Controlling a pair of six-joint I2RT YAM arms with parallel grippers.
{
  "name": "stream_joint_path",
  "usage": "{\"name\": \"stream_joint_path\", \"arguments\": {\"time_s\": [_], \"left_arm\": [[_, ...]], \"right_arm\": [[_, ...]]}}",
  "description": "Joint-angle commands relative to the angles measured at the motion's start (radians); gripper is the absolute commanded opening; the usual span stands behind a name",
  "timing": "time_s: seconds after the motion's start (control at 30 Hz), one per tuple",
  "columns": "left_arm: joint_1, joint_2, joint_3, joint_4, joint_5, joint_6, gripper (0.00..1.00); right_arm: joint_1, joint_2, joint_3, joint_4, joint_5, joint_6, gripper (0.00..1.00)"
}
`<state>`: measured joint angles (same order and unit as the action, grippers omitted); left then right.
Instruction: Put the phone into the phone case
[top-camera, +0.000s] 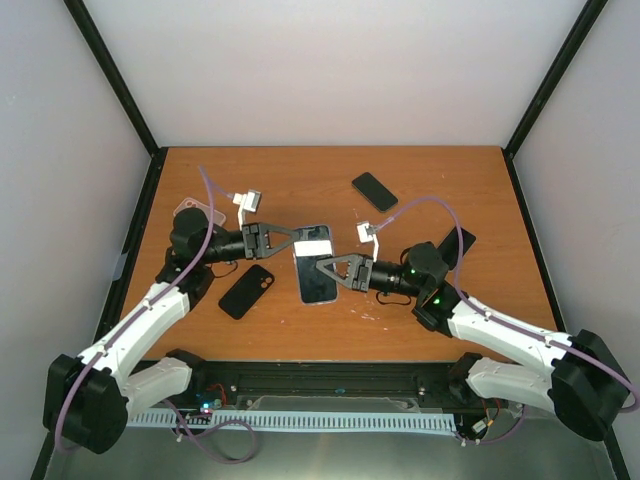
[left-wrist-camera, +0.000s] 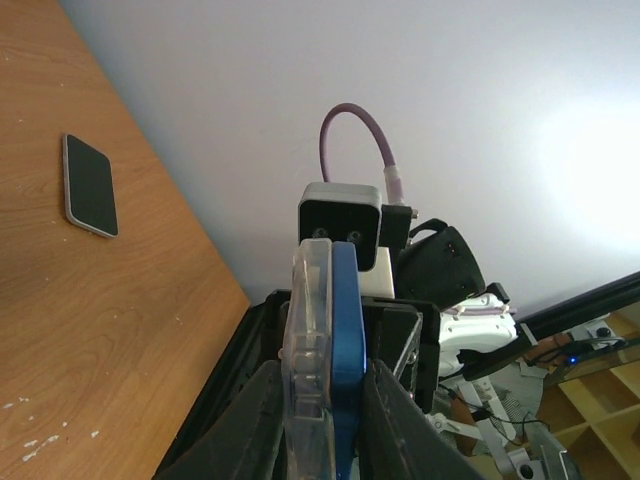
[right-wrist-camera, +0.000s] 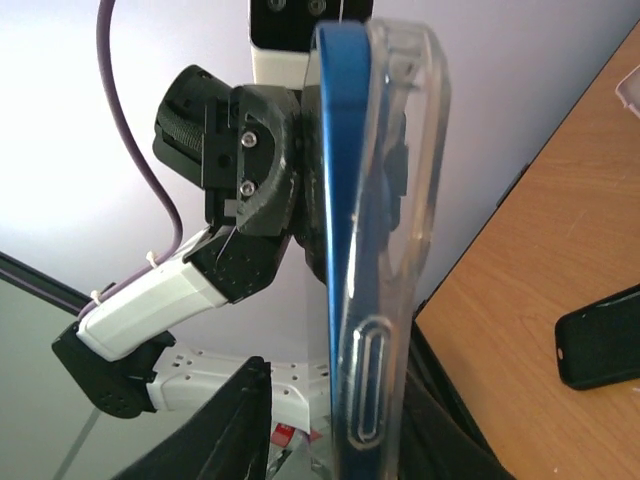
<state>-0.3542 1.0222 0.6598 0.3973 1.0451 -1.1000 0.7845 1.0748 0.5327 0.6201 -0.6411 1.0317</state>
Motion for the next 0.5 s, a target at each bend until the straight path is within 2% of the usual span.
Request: {"name": "stream_joint_path", "arguments": {"time_s": [0.0,0.17,0.3,0.47], "left_arm": [[0.005,0.001,0.005,0.052,0.039,0.051,0.03],[0.004,0.011,0.015,0.042,0.087,0.069,0.05],[0.004,0.024,0.055,-0.032,0.133,0.125,0.08],[0.004,0.021,0.091,-0.117,0.126,0.162,0.23]], "right_arm": [[0.007,-0.028,-0.008,0.016,0.066,0.014,0.29],[0.007,-0.01,0.005,0.041,0.083,0.035,0.29],[0.006,0.011,0.036,0.032,0.079,0.035,0.3],[0.006,0.032,0.046,0.07,0.064,0.013,0.19]]}}
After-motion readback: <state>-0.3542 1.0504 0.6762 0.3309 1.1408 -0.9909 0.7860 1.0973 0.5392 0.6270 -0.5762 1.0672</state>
